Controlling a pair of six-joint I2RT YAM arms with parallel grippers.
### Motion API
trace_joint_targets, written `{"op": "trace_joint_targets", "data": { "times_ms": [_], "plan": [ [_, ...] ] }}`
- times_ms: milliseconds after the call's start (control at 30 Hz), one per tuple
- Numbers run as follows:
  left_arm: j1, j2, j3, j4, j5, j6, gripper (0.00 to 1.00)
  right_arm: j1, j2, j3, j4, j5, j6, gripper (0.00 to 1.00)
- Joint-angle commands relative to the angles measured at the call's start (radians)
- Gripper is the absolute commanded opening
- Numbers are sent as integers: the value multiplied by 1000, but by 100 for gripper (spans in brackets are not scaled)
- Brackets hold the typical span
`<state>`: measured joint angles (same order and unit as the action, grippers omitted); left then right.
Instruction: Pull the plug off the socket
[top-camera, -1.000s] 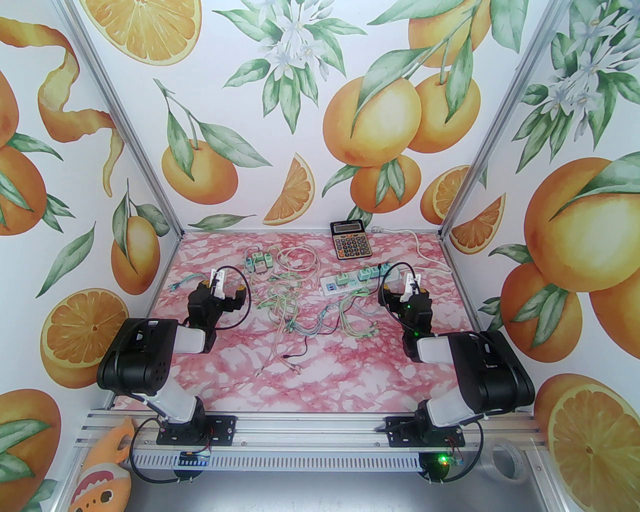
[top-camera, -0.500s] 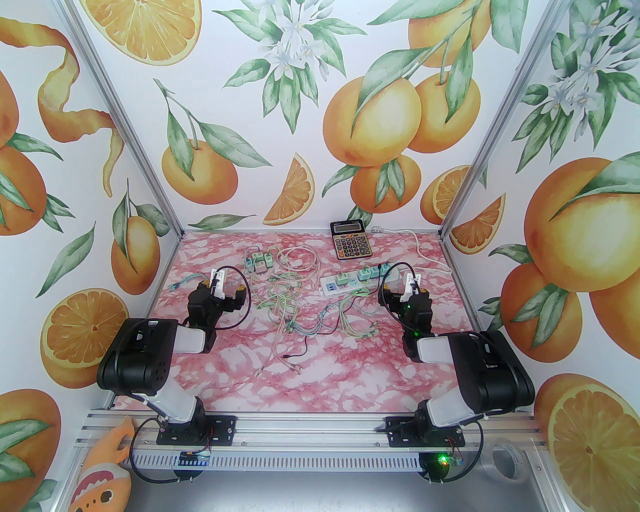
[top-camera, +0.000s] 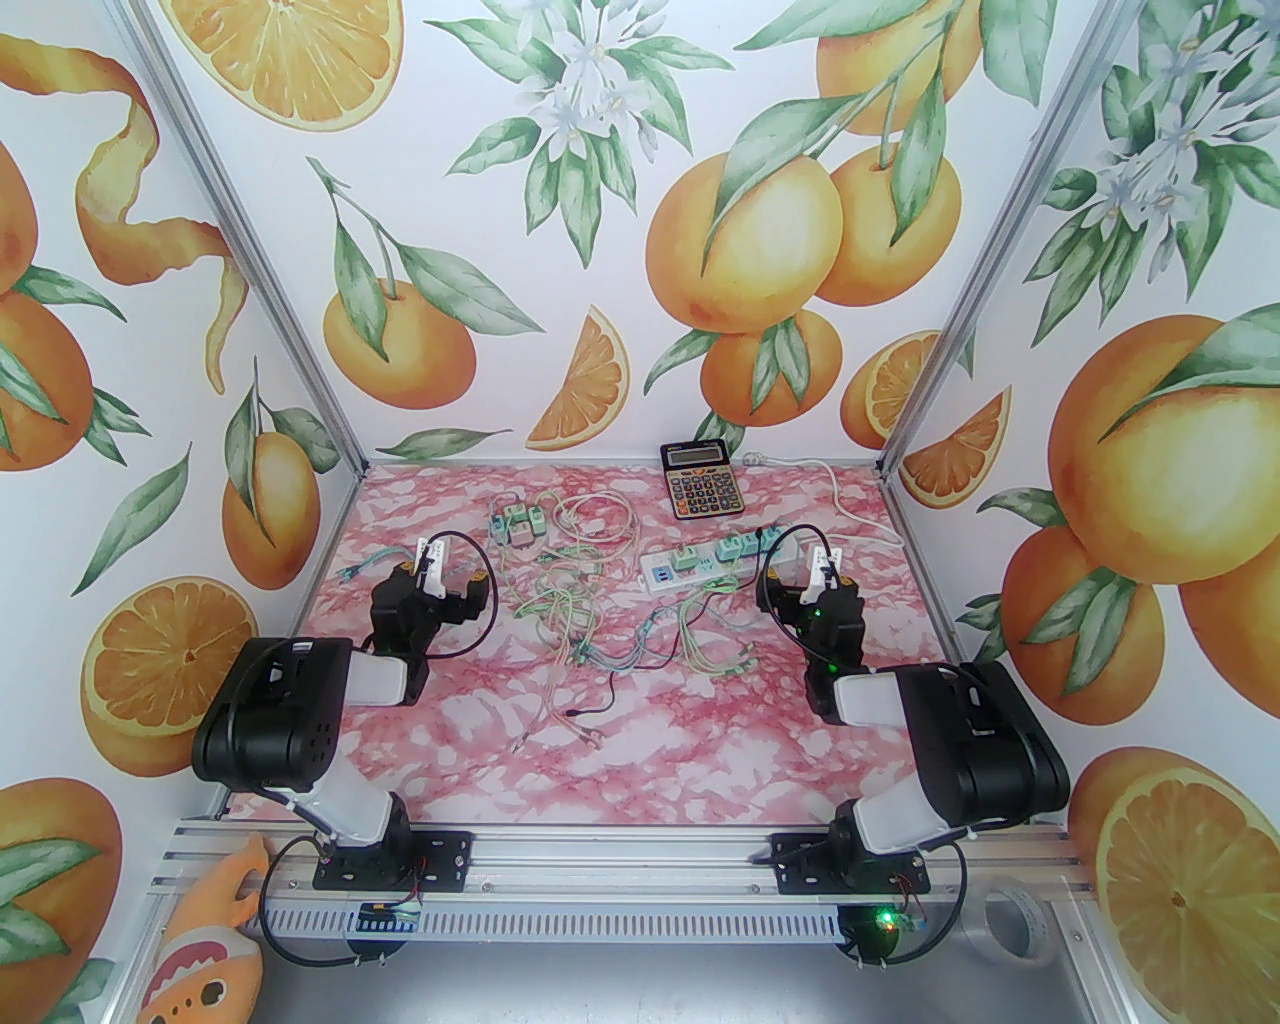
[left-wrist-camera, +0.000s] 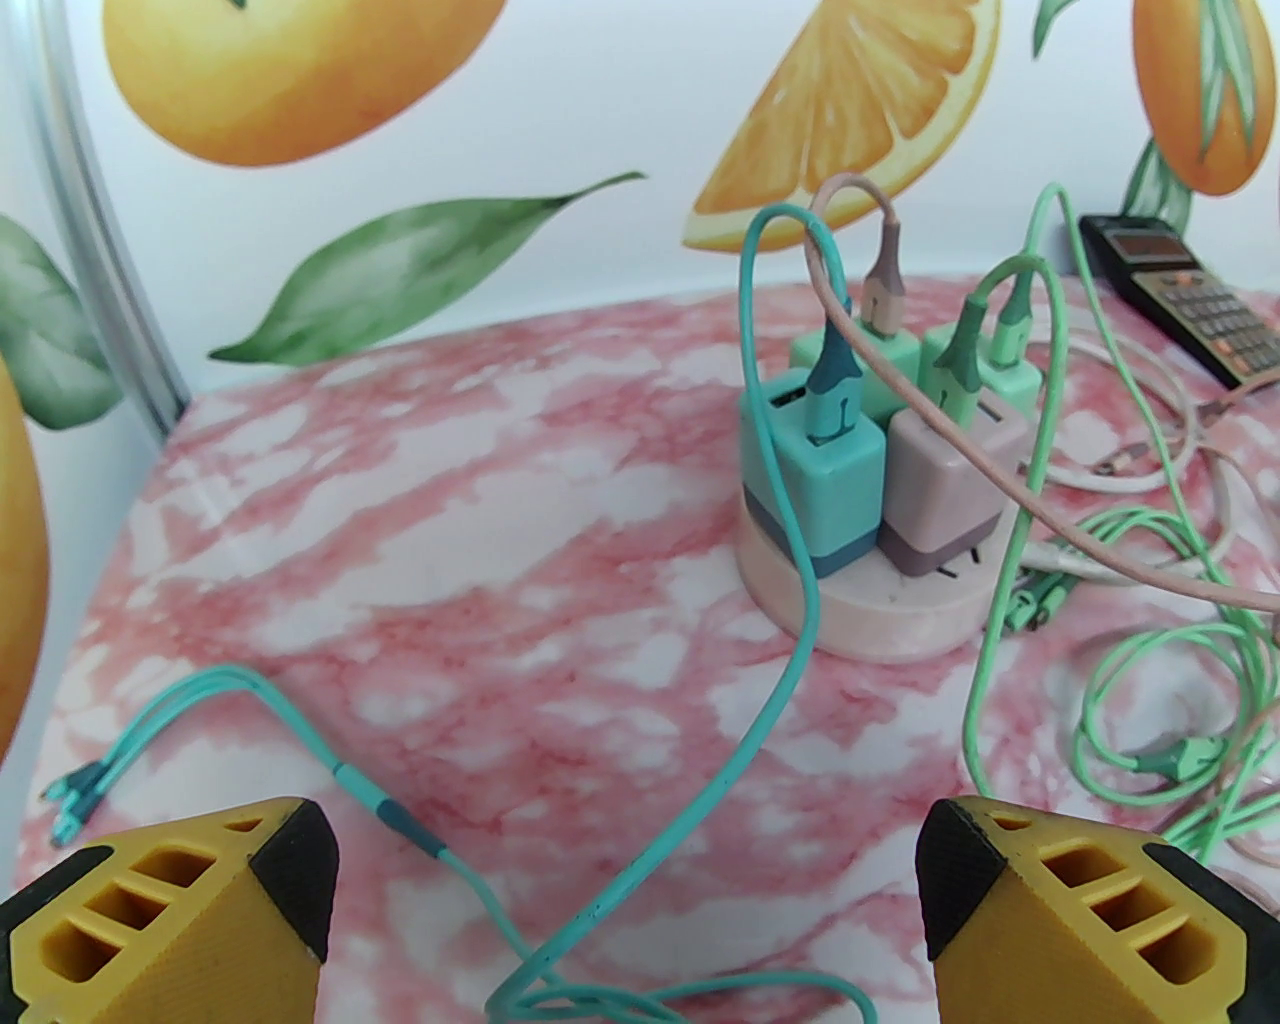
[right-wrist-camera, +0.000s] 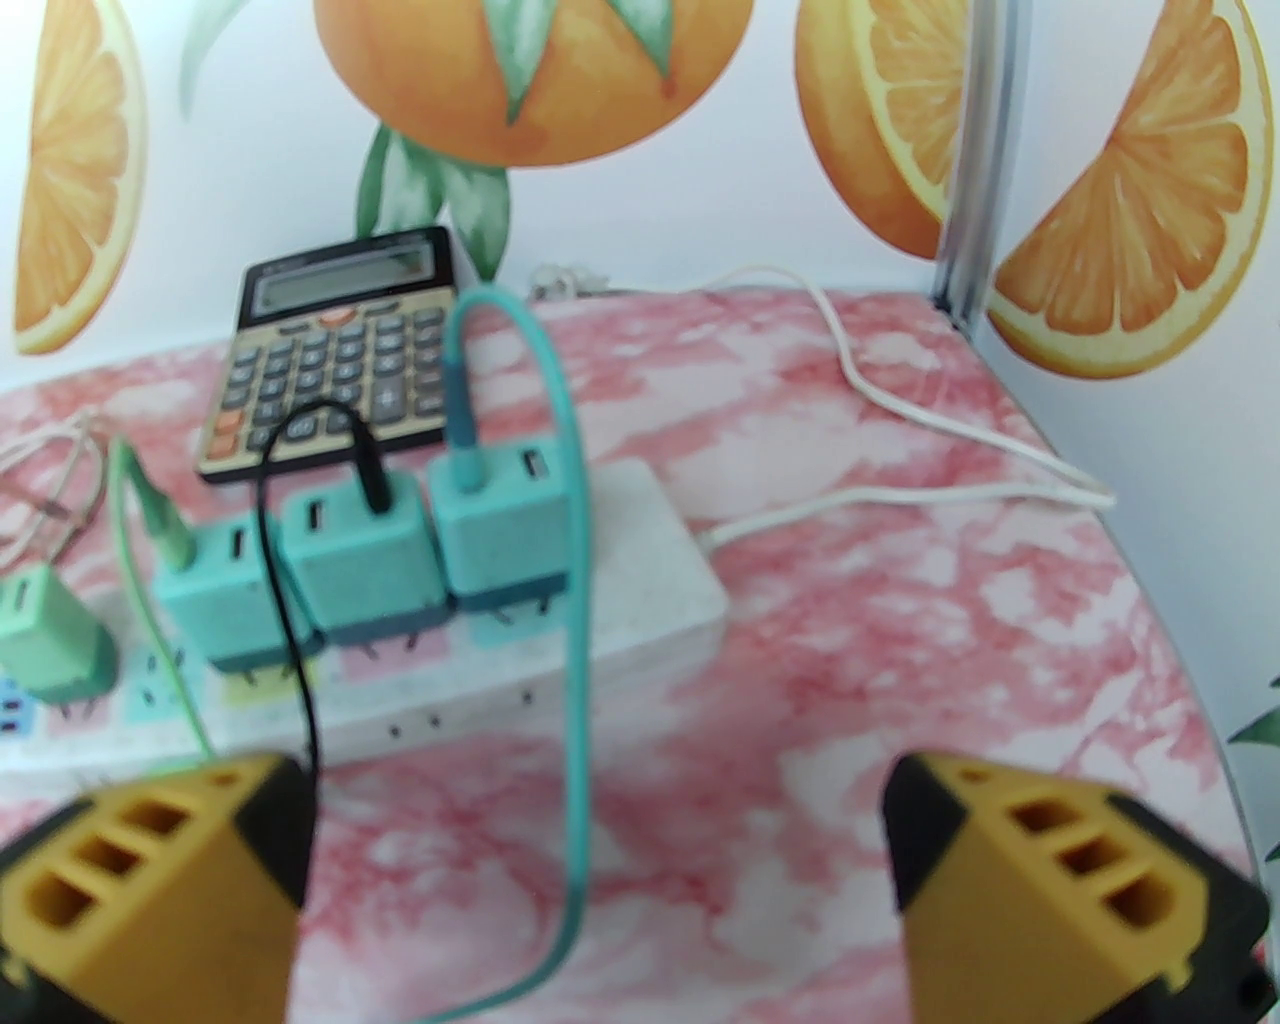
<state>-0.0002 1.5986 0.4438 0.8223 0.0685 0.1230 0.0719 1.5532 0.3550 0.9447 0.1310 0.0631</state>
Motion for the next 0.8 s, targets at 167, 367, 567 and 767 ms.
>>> {"op": "trace_joint_targets", "data": {
  "times_ms": [167, 367, 567, 767],
  "plan": [
    [9, -287, 249, -592, -142, -146, 100, 9, -201, -60, -36, 142, 48, 100],
    [18, -420, 378, -876, -208, -306, 100, 0, -436, 111, -564, 232, 266, 100],
    [48, -493, 478, -1091, -159, -473, 100, -8, -543, 274, -842, 117, 490, 100],
    [46, -488, 517, -1119, -52, -486, 100, -12, -572, 355, -909, 0, 508, 100]
  ]
}}
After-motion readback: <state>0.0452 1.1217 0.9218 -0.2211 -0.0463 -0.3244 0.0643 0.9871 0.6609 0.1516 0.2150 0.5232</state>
